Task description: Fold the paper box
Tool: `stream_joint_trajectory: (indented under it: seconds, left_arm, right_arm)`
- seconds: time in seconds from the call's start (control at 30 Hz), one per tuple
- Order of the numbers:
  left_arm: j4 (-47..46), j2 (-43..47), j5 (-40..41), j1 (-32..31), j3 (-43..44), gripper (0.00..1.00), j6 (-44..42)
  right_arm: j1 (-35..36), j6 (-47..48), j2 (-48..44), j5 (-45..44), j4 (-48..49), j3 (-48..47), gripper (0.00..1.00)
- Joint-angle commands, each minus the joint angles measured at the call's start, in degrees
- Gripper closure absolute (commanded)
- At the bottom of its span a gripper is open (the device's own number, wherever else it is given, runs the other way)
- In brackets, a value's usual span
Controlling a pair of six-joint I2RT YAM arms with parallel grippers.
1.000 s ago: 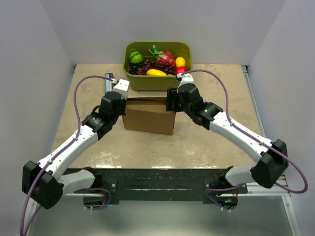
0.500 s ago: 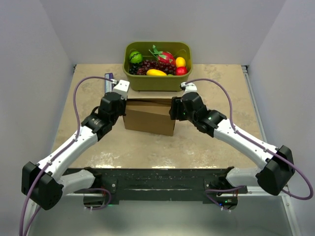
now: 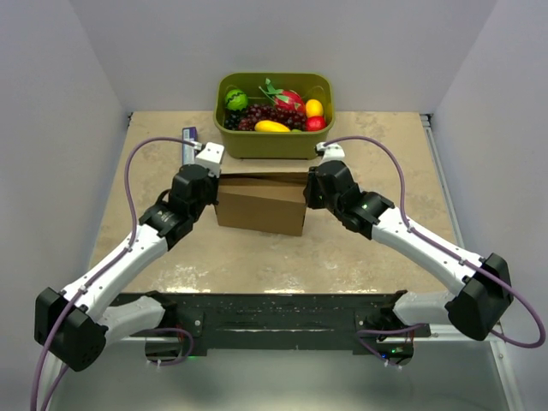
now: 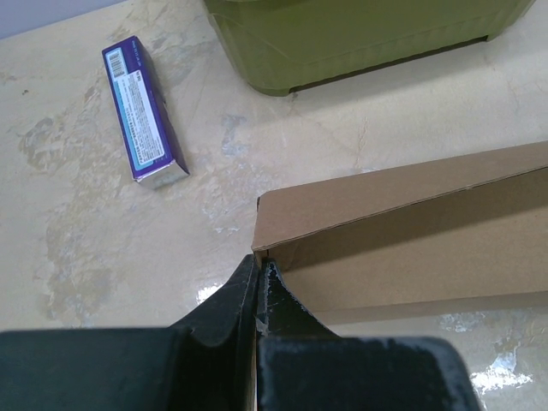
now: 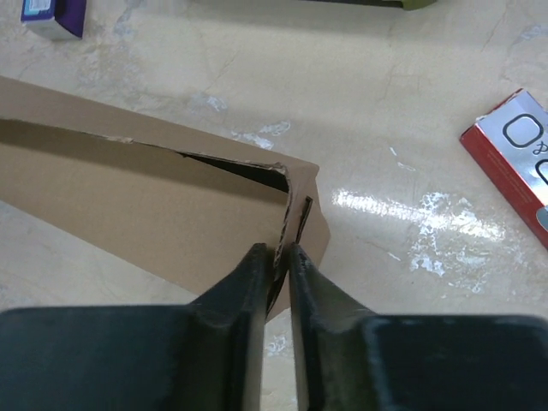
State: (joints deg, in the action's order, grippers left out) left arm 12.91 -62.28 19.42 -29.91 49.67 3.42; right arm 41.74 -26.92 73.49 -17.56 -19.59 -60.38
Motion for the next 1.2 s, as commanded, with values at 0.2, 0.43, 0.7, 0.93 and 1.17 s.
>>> stream_joint_trajectory:
  seconds: [0.2,0.43,0.7,0.93,1.17]
  left_arm:
    - [1.42,1.89,-4.21,-0.06,-2.38,0.87,1.32]
    - [-0.16,4.27,-11.24,3.1,-3.26,0.48,4.22]
    - [0.36,5.33,-12.74,3.72,-4.84,0.5,7.47]
    - [-0.16,5.77,-12.82,3.89,-6.96,0.68,9.41]
    - [1.59,3.92,-12.22,3.81,-6.95,0.94,8.62]
  right_arm:
    - [0.19,1.08,-0.28,-4.41,-0.97,0.35,1.0]
    - [0.19,1.25,-0.28,-4.41,-0.88,0.52,1.0]
    - [0.1,1.08,-0.63,-4.41,-0.97,0.79,1.0]
    - [0.1,1.16,-0.63,-4.32,-1.23,0.35,1.0]
    - [0.1,2.04,-0.99,-3.97,-3.34,-1.49,1.0]
